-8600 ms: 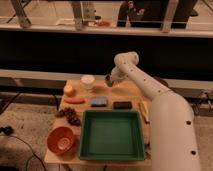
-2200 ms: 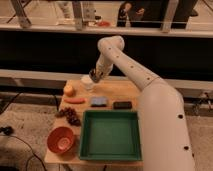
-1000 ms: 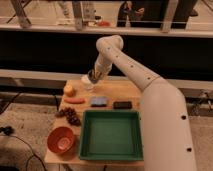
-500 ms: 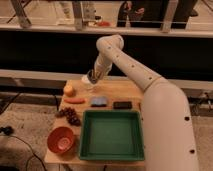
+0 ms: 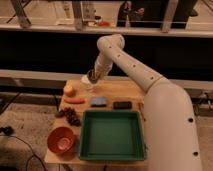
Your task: Stack cups into tray
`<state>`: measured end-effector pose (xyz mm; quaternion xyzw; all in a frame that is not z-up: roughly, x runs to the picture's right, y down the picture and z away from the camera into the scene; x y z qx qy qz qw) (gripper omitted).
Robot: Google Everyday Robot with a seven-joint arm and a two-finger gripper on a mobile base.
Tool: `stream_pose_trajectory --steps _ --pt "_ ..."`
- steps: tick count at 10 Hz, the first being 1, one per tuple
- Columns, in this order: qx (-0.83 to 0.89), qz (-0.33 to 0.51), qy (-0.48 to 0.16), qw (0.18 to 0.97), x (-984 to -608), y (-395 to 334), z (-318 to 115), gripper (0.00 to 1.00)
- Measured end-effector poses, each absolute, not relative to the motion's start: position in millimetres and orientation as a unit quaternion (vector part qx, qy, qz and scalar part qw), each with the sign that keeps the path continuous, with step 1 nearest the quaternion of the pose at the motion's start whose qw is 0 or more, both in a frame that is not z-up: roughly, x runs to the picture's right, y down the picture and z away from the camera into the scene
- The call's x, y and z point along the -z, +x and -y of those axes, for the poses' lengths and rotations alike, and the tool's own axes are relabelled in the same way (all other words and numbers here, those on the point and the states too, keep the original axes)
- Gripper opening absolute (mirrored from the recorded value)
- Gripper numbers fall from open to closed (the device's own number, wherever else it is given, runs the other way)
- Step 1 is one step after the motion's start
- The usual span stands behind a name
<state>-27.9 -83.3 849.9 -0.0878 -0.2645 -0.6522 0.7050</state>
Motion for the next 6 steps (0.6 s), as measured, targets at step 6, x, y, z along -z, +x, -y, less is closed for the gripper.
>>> stream_pose_trajectory --steps 6 --pt "0.660 0.268 -0.078 0.697 -842.4 -29.5 84.7 0.00"
